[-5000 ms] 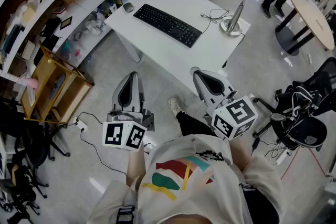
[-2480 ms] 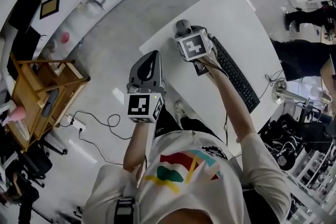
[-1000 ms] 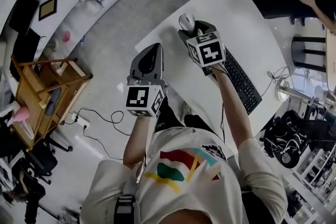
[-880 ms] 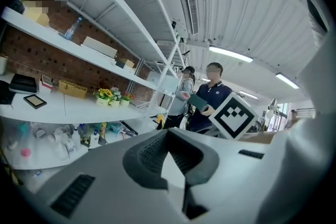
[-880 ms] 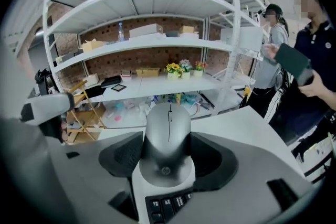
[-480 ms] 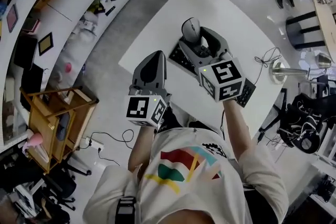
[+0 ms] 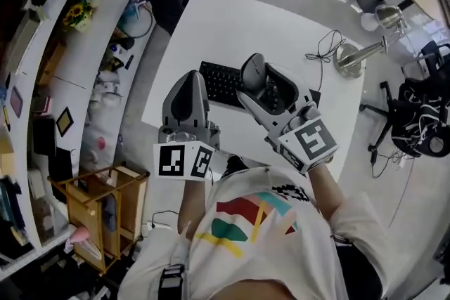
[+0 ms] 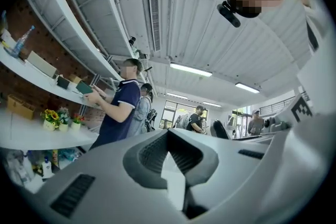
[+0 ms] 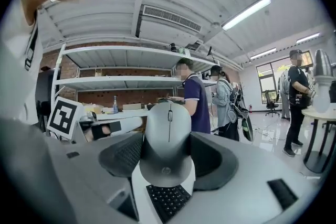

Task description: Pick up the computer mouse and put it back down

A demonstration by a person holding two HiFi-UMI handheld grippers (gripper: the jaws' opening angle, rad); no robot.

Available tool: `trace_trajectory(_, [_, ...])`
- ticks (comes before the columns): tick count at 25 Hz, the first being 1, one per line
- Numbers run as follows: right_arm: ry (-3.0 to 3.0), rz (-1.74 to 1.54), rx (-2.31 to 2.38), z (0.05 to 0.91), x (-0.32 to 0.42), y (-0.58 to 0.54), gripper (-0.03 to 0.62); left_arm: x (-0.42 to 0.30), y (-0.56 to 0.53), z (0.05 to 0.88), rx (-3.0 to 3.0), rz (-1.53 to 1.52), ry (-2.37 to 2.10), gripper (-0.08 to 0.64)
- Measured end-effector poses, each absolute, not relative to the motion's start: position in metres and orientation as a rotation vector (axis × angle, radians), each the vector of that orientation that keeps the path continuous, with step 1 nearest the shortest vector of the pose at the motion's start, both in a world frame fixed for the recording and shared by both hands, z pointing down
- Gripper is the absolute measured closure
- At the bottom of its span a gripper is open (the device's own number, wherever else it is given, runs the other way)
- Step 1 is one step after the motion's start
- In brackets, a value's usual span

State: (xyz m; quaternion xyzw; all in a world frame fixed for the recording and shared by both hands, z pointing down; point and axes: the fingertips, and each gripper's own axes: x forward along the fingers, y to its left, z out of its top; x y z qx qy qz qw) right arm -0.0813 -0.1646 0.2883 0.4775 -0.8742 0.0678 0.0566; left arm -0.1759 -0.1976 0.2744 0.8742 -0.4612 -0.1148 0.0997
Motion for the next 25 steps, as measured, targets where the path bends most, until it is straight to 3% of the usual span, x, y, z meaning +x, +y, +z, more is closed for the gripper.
trace_trajectory(6, [-2.676, 0.168, 1.503, 0.281, -0.047, -0.153, 0.319, -0.131, -0.193, 0.268, 2.652, -0.294, -1.302, 0.515])
trace_trajectory(25, [-2.671, 0.274, 1.670, 0.284, 0.012, -0.153, 0.319, -0.080, -0.187, 0.290, 2.654, -0.164, -1.191, 0.515])
